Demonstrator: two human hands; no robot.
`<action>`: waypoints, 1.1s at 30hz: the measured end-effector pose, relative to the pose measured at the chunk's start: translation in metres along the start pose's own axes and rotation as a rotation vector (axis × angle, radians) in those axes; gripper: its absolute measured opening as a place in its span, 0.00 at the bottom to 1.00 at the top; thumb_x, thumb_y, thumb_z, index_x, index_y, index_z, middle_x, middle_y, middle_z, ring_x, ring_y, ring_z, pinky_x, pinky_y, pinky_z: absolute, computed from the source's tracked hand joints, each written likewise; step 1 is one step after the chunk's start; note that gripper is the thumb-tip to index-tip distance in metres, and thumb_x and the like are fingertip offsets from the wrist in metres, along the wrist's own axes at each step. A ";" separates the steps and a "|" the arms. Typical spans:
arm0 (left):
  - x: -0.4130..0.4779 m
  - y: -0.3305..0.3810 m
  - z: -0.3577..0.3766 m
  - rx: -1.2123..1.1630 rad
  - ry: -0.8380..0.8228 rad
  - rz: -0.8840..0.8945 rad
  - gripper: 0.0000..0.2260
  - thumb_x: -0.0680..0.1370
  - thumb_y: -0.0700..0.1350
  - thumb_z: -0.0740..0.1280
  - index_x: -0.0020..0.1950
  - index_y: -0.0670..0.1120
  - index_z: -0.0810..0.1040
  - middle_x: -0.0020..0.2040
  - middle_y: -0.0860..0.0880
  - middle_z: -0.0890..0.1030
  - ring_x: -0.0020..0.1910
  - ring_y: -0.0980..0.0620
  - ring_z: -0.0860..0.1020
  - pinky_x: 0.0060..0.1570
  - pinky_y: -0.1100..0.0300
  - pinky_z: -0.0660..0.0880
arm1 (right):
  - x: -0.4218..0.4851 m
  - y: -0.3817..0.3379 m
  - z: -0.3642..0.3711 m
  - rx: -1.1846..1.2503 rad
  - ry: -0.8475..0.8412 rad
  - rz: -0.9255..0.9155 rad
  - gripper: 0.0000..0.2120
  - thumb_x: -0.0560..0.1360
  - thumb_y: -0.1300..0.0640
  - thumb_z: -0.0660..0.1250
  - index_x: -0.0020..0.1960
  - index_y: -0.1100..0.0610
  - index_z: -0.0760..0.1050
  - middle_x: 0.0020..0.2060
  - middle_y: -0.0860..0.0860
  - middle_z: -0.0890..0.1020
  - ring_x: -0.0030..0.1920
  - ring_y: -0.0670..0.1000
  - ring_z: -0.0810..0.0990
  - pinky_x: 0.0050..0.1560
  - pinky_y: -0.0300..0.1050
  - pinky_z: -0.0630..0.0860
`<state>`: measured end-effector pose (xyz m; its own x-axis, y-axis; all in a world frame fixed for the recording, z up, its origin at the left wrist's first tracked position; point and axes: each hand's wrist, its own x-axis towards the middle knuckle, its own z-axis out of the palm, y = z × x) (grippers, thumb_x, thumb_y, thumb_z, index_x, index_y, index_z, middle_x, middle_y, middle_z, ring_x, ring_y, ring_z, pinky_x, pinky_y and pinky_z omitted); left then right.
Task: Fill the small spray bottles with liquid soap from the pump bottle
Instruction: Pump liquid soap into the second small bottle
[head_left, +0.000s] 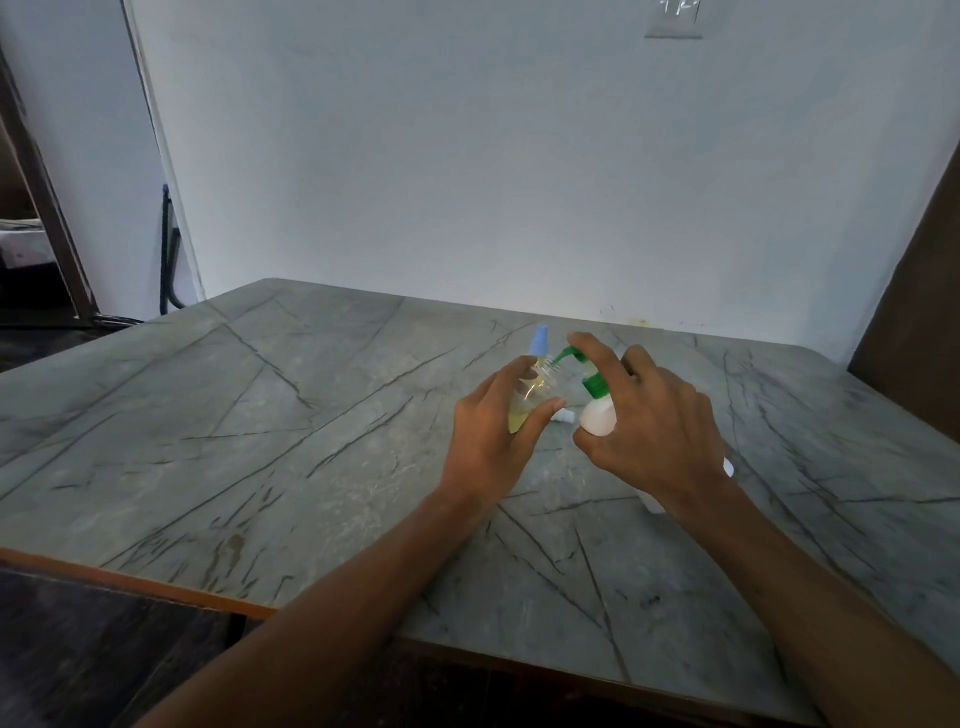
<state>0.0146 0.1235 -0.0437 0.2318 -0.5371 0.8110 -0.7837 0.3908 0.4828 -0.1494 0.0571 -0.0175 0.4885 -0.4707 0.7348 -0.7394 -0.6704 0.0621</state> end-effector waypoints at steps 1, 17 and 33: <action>0.000 0.000 0.000 -0.006 0.003 0.000 0.22 0.74 0.50 0.72 0.64 0.41 0.75 0.55 0.46 0.82 0.50 0.64 0.73 0.49 0.82 0.66 | 0.000 0.000 0.000 0.001 0.004 -0.001 0.47 0.61 0.44 0.78 0.74 0.42 0.56 0.44 0.53 0.77 0.36 0.54 0.77 0.32 0.49 0.79; -0.002 0.001 0.004 -0.014 -0.039 0.015 0.23 0.75 0.52 0.71 0.65 0.41 0.75 0.55 0.47 0.82 0.49 0.60 0.76 0.49 0.80 0.69 | 0.004 0.001 0.006 0.027 0.030 0.029 0.40 0.61 0.42 0.78 0.67 0.45 0.62 0.46 0.54 0.78 0.36 0.55 0.78 0.34 0.51 0.80; 0.004 0.000 -0.001 -0.002 -0.012 -0.011 0.21 0.75 0.52 0.71 0.64 0.43 0.75 0.55 0.48 0.82 0.49 0.60 0.76 0.48 0.81 0.67 | 0.002 -0.002 0.005 -0.014 0.042 0.017 0.49 0.62 0.43 0.78 0.75 0.40 0.54 0.45 0.53 0.77 0.36 0.54 0.77 0.31 0.49 0.79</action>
<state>0.0161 0.1218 -0.0402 0.2330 -0.5502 0.8018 -0.7800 0.3867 0.4920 -0.1449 0.0545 -0.0198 0.4558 -0.4576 0.7634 -0.7542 -0.6540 0.0583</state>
